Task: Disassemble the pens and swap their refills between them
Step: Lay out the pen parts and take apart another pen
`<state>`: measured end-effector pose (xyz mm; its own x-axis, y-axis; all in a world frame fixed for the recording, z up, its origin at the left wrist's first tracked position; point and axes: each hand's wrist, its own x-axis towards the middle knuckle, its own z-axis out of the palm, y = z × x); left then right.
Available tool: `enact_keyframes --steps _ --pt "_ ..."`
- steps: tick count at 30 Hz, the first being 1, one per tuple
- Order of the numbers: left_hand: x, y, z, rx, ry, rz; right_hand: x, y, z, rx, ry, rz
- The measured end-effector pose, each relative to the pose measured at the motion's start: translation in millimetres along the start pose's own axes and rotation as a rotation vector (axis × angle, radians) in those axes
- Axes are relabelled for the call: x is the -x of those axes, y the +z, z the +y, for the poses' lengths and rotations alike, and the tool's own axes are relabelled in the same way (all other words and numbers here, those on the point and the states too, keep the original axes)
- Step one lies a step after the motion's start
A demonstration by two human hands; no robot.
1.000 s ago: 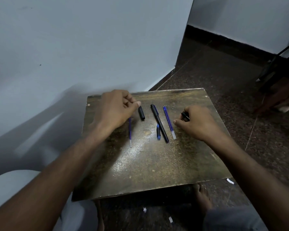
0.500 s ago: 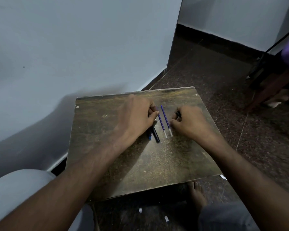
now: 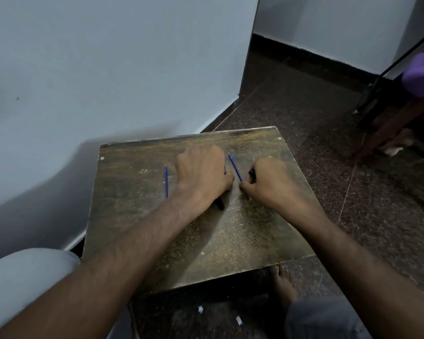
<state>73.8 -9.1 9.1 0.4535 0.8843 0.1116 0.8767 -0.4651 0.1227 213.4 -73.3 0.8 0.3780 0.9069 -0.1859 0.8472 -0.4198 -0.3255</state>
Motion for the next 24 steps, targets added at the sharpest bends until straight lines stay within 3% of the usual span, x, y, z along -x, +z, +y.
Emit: enact_keyframes --steps 12,15,19,21,24 --pt "-1 -6 18 -0.024 0.045 -0.030 2 -3 -6 0.013 0.018 -0.017" --pt "-13 -15 -3 0.179 -0.019 -0.038 1 -3 -6 0.016 0.012 -0.007" --pt "-30 -26 -45 0.569 -0.170 -0.192 1 0 -7 -0.022 -0.042 -0.005" --pt "-28 -23 -59 0.754 -0.240 -0.228 3 -3 -10 -0.168 -0.081 0.032" --pt "-16 -15 -68 0.891 -0.290 -0.231 8 -8 -17 -0.643 -0.091 -0.045"
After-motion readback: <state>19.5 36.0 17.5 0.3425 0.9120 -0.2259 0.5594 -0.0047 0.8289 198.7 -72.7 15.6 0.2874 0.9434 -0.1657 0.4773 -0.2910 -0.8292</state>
